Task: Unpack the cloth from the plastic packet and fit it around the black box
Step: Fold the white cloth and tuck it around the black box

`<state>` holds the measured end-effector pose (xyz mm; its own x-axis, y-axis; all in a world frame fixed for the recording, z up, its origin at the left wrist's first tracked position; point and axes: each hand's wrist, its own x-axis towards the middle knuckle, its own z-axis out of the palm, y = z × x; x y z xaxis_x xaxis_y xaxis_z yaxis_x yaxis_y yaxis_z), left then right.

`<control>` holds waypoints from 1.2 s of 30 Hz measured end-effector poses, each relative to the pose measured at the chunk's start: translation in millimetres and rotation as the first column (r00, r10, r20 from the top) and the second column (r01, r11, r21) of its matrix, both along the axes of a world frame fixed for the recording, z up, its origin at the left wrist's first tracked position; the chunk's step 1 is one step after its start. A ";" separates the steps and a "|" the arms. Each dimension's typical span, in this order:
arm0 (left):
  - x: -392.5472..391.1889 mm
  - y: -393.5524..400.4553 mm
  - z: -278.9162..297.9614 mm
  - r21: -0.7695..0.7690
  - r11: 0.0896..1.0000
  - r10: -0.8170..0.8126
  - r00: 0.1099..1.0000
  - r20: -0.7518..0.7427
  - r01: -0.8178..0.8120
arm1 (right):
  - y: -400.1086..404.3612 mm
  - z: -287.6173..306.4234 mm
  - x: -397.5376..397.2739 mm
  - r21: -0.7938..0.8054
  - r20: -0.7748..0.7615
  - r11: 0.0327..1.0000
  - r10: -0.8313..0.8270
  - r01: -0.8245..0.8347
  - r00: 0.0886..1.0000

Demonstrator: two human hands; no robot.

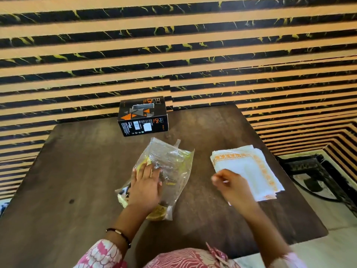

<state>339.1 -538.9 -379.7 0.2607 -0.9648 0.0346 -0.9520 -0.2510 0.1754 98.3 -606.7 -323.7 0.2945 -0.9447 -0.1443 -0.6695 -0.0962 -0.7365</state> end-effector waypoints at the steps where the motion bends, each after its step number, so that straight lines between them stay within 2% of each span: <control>1: 2.4 0.8 -6.1 0.013 1.000 -0.023 1.000 0.002 0.023 | 3.7 -6.7 17.4 -0.018 -0.001 0.996 0.089 -0.089 0.996; 4: 12.2 5.8 -24.8 0.057 0.996 -0.074 0.997 -0.018 0.075 | 14.6 -33.4 69.5 -0.012 -0.088 0.947 0.317 -0.320 0.944; 7: 19.4 21.4 -44.0 0.148 0.989 -0.012 0.999 -0.039 0.017 | 26.1 -69.0 101.1 0.008 -0.259 0.893 0.437 -0.450 0.861; 8: 21.2 29.9 -48.1 0.147 0.988 0.048 0.997 -0.052 -0.040 | 31.1 -82.8 106.1 -0.003 -0.314 0.880 0.451 -0.475 0.836; 10: 24.2 45.8 -53.7 0.125 0.984 0.141 0.987 -0.081 -0.130 | 41.5 -105.1 109.4 -0.130 -0.409 0.859 0.409 -0.495 0.816; 14: 28.8 70.4 -54.6 0.093 0.967 0.245 0.967 -0.075 -0.238 | 48.5 -116.4 122.3 -0.119 -0.569 0.803 0.427 -0.584 0.703; 23: 109.9 149.0 -56.2 0.130 0.886 0.457 0.887 -0.072 -0.445 | 98.7 -116.6 218.0 -0.140 -0.592 0.673 0.531 -0.727 0.606; 31: 177.7 187.7 -52.1 0.192 0.879 0.460 0.883 -0.094 -0.437 | 136.2 -112.9 285.2 -0.165 -0.602 0.646 0.533 -0.745 0.595; 36: 199.4 189.5 -45.5 0.236 0.882 0.423 0.906 -0.011 -0.408 | 145.5 -108.6 299.4 -0.227 -0.602 0.649 0.492 -0.726 0.629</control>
